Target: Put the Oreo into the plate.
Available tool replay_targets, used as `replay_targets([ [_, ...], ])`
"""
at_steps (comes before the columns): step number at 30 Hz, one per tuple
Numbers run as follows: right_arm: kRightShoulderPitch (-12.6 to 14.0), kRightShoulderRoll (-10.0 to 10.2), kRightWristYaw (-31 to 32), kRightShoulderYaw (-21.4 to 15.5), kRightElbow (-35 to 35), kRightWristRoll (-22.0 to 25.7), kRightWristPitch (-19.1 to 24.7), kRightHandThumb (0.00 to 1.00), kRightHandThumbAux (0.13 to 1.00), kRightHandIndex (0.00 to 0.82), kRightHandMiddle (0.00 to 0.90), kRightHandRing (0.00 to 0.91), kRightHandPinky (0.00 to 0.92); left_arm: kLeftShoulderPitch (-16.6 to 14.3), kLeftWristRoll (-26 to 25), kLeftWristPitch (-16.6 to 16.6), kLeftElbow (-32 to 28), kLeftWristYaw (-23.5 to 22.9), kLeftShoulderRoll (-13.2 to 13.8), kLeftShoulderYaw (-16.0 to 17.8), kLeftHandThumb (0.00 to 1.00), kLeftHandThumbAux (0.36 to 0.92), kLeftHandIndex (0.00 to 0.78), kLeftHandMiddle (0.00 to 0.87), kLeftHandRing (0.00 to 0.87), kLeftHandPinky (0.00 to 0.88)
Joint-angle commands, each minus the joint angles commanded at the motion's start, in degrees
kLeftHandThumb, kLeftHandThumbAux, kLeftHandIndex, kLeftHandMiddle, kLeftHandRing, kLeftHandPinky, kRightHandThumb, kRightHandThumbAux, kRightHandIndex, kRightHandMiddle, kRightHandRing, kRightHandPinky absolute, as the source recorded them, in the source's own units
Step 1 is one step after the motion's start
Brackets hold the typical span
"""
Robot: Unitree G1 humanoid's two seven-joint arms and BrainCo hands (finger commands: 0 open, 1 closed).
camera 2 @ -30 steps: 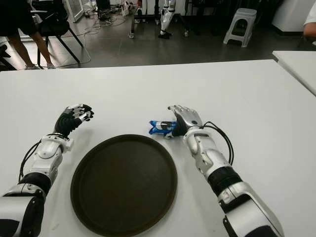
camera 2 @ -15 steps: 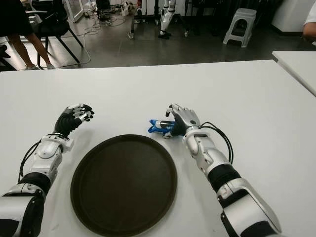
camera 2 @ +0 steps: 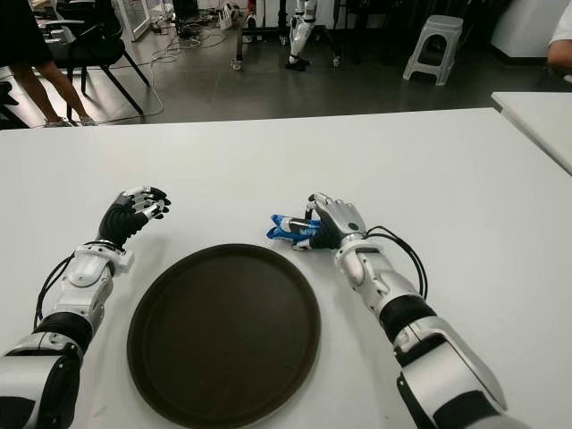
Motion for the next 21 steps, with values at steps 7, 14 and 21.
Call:
replay_targets([
  [7, 0.14, 0.0, -0.05, 0.21, 0.16, 0.54, -0.02, 0.0, 0.694, 0.462, 0.558, 0.59, 0.565, 0.04, -0.38, 0.19, -0.29, -0.38, -0.18, 0.17, 0.692, 0.717, 0.409, 0.454, 0.426, 0.383],
  [14, 0.27, -0.03, 0.69, 0.51, -0.3, 0.49, 0.46, 0.0, 0.654, 0.445, 0.49, 0.554, 0.473, -0.03, -0.31, 0.67, -0.33, -0.03, -0.11, 0.23, 0.689, 0.717, 0.408, 0.46, 0.443, 0.405],
  [21, 0.43, -0.06, 1.02, 0.67, -1.11, 0.48, 1.34, 0.0, 0.623, 0.431, 0.467, 0.529, 0.41, -0.02, -0.22, 0.56, -0.28, 0.0, 0.0, 0.22, 0.693, 0.717, 0.408, 0.477, 0.442, 0.404],
])
